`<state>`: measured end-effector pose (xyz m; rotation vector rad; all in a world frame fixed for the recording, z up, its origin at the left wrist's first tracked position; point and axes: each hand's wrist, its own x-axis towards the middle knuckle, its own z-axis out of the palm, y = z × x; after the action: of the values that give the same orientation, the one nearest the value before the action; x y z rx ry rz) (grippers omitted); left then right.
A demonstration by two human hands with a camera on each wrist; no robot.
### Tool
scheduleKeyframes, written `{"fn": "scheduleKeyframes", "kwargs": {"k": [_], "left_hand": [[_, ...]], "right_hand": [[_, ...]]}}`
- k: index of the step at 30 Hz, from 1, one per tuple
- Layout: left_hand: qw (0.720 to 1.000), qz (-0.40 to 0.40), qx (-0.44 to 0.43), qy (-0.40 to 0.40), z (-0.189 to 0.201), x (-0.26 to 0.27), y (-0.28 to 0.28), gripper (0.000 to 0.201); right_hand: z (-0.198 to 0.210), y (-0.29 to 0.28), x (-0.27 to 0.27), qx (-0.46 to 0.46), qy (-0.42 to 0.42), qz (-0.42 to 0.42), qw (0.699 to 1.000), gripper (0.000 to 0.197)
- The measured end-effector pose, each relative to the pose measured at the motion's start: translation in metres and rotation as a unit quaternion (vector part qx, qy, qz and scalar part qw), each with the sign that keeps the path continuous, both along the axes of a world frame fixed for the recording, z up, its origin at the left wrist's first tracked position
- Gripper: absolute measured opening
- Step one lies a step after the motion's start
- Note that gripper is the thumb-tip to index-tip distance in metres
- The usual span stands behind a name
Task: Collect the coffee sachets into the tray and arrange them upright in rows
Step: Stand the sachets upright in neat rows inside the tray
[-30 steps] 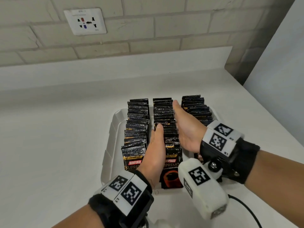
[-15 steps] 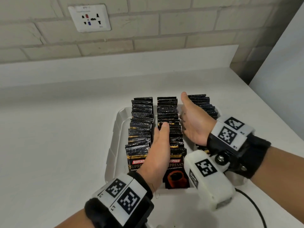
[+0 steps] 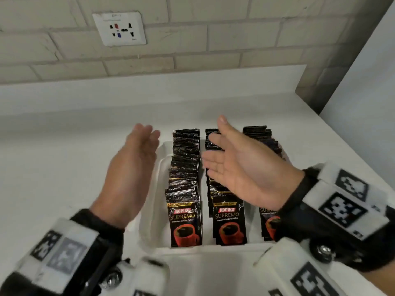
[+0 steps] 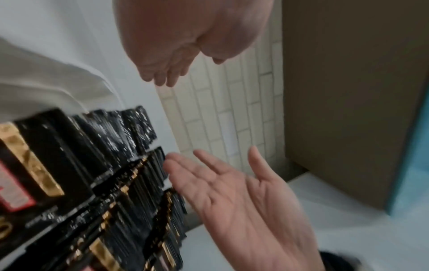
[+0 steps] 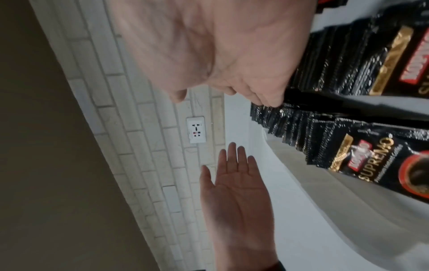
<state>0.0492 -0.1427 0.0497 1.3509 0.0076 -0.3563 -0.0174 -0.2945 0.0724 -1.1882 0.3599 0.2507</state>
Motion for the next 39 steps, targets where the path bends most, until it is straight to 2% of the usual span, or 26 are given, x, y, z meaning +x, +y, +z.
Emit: {"fn": "scheduleKeyframes", "kwargs": {"k": [2,4,7,10,12,14,17,19,20,21,22,24,25,28,31,33,36,39], "left_hand": [[0.999,0.008,0.052,0.009,-0.003,0.01,0.006,0.051],[0.995,-0.027,0.097,0.019,-0.014,0.016,0.004,0.053],[0.989,-0.056,0.13,0.032,-0.022,0.013,-0.005,0.047],[0.988,-0.086,0.124,0.042,-0.03,0.011,-0.013,0.051],[0.987,-0.092,0.126,0.049,-0.034,0.013,-0.017,0.035],[0.984,-0.111,0.123,0.058,-0.036,0.013,-0.021,0.044],[0.984,-0.123,0.129,0.026,-0.037,0.011,-0.023,0.053],[0.984,-0.118,0.129,0.04,-0.038,0.012,-0.021,0.046],[0.982,-0.111,0.146,0.036,-0.038,0.012,-0.021,0.035],[0.981,-0.107,0.158,0.027,-0.031,0.009,-0.02,0.025],[0.981,-0.113,0.155,0.028,-0.024,0.005,-0.018,0.025],[0.986,-0.085,0.141,0.019,-0.02,0.006,-0.017,0.046],[0.989,-0.067,0.131,0.004,-0.016,0.001,-0.013,0.049],[0.987,-0.093,0.13,-0.029,-0.007,0.002,-0.033,0.031],[0.974,-0.134,0.175,-0.058,-0.003,-0.003,-0.071,0.035],[0.972,-0.19,0.137,-0.019,-0.004,-0.016,-0.091,0.047],[0.962,-0.255,0.095,0.03,-0.006,-0.037,-0.117,0.05],[0.963,-0.242,0.108,0.056,-0.014,-0.04,-0.14,0.054]], "right_hand": [[-0.003,0.01,0.006,-0.012,0.018,0.011,1.0,0.073],[-0.005,0.017,0.011,-0.028,0.035,0.011,0.999,0.073],[-0.01,0.024,0.015,-0.053,0.041,0.007,0.998,0.072],[-0.01,0.028,0.017,-0.061,0.039,0.009,0.997,0.07],[-0.01,0.029,0.019,-0.066,0.041,0.004,0.997,0.067],[-0.01,0.03,0.022,-0.074,0.046,-0.006,0.996,0.066],[-0.012,0.031,0.027,-0.078,0.047,-0.01,0.996,0.066],[-0.013,0.031,0.028,-0.081,0.048,-0.01,0.996,0.066],[-0.012,0.029,0.027,-0.079,0.043,-0.008,0.996,0.066],[-0.01,0.026,0.025,-0.077,0.036,-0.006,0.996,0.066],[-0.007,0.022,0.023,-0.075,0.028,-0.006,0.997,0.065],[0.004,0.008,0.015,-0.068,0.006,-0.019,0.998,0.066],[0.009,-0.002,0.01,-0.065,-0.008,-0.034,0.997,0.067],[0.023,-0.04,-0.006,-0.076,-0.033,-0.117,0.99,0.068],[0.022,-0.077,-0.026,-0.126,-0.015,-0.199,0.972,0.066],[0.012,-0.094,-0.04,-0.155,0.013,-0.224,0.962,0.065],[-0.01,-0.102,-0.054,-0.175,0.06,-0.216,0.959,0.065],[-0.024,-0.098,-0.055,-0.187,0.071,-0.202,0.959,0.063]]}}
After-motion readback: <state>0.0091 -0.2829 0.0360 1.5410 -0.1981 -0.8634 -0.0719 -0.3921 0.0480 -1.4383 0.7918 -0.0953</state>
